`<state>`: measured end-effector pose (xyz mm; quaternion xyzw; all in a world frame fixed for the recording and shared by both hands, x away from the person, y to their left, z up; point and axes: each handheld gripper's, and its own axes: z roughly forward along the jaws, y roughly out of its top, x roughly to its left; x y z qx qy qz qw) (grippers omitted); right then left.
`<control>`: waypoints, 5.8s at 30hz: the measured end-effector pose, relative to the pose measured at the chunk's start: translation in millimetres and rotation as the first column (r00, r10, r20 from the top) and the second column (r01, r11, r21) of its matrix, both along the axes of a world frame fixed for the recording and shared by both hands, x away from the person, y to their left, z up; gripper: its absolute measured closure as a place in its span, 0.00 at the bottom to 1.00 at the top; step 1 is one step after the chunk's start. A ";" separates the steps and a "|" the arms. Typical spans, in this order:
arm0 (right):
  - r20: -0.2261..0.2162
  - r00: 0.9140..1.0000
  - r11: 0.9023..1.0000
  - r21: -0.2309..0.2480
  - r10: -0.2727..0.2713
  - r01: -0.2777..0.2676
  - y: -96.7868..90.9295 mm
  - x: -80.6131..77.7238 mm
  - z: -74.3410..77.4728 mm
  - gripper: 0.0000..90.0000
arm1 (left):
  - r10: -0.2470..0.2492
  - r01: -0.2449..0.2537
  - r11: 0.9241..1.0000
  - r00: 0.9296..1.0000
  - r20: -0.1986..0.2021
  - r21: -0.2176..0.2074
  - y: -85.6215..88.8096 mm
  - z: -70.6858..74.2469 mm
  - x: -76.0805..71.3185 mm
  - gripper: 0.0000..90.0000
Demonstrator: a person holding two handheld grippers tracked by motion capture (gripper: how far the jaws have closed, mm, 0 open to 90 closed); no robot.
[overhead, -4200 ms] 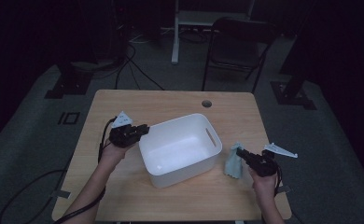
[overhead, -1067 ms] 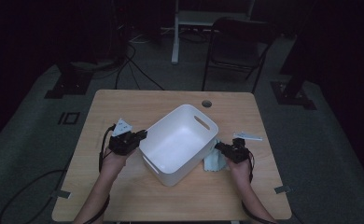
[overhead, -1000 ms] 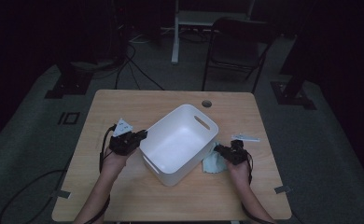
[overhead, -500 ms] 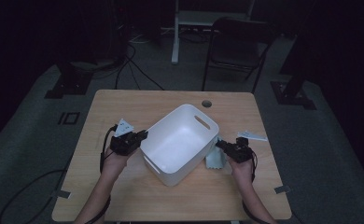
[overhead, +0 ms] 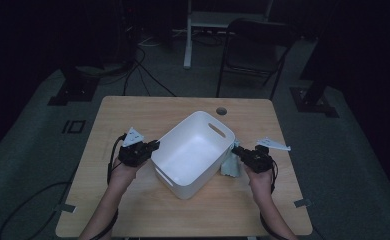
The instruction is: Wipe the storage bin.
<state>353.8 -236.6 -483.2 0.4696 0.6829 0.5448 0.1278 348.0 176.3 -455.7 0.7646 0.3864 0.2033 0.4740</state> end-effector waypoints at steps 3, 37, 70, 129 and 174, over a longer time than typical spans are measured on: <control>-0.012 1.000 1.000 -0.011 -0.001 0.001 0.5 1.5 -4.1 0.95 | -0.003 0.003 1.000 1.000 0.001 0.001 -0.8 -0.1 -0.1 0.94; -0.021 0.999 0.999 0.002 0.041 -0.041 10.4 -3.9 -6.3 0.94 | 0.010 -0.010 1.000 1.000 0.008 0.013 -9.5 0.0 -2.2 0.93; -0.132 0.991 0.996 -0.089 0.000 -0.012 10.1 11.4 -50.8 0.94 | -0.003 0.003 1.000 1.000 0.018 0.018 -12.2 -0.3 -2.9 0.93; -0.096 0.995 0.995 -0.089 0.027 -0.036 17.1 -1.3 -34.8 0.94 | 0.042 -0.043 0.999 0.999 0.027 0.024 -25.0 -0.9 -5.5 0.94; -0.066 0.996 0.996 -0.063 0.057 -0.061 17.3 -14.6 -24.1 0.94 | 0.056 -0.057 0.998 0.998 0.029 0.017 -34.4 -1.4 -8.3 0.93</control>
